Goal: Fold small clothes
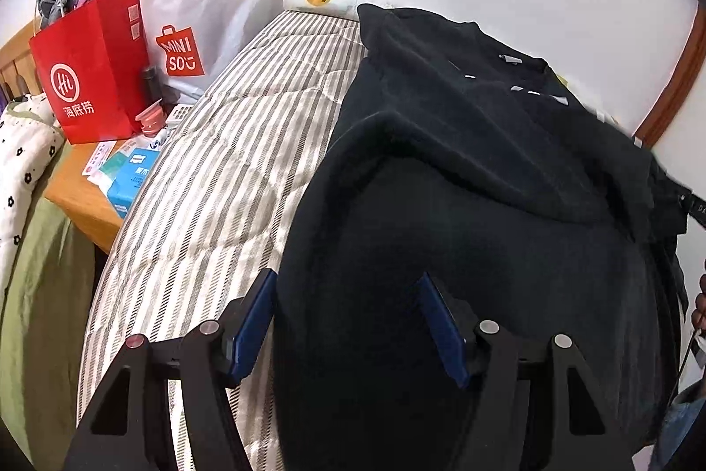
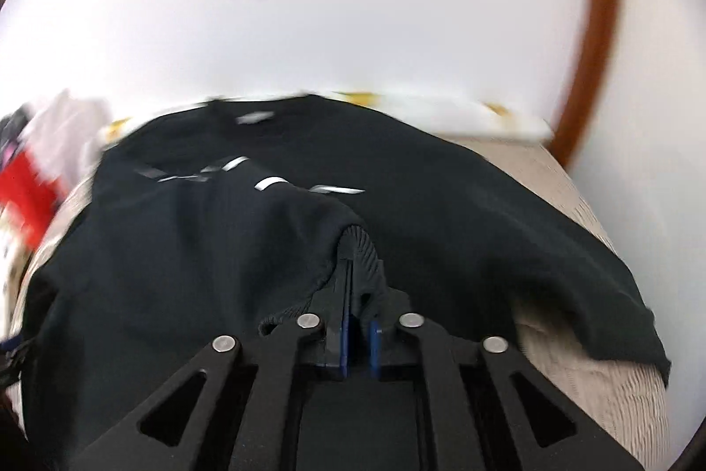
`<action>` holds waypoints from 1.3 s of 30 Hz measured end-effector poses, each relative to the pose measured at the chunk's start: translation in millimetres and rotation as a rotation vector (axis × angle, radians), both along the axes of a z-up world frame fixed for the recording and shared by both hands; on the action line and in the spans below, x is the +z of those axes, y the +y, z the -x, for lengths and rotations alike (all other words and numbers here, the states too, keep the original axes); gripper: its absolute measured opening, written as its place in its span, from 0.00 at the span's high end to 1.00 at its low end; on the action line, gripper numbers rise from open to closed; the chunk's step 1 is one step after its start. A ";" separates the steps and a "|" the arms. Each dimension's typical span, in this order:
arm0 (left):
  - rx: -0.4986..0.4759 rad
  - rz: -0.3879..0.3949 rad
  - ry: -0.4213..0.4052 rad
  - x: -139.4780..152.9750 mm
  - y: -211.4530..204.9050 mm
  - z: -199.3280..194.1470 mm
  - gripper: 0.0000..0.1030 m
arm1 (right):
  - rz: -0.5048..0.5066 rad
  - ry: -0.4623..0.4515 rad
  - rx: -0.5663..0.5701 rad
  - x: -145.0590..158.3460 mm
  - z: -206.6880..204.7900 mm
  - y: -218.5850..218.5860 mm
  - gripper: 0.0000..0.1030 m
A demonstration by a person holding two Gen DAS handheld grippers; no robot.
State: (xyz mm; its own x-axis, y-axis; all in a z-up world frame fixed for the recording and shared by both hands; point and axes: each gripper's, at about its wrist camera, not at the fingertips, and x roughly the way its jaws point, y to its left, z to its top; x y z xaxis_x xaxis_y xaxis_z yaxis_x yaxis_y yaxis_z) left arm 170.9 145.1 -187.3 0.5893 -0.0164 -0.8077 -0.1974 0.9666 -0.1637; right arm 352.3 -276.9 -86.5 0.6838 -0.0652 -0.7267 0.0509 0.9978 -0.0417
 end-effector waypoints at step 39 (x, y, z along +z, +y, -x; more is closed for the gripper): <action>-0.103 -0.070 -0.081 -0.1 13.0 -73.8 0.72 | -0.162 0.125 0.715 -43.0 -187.5 369.4 0.53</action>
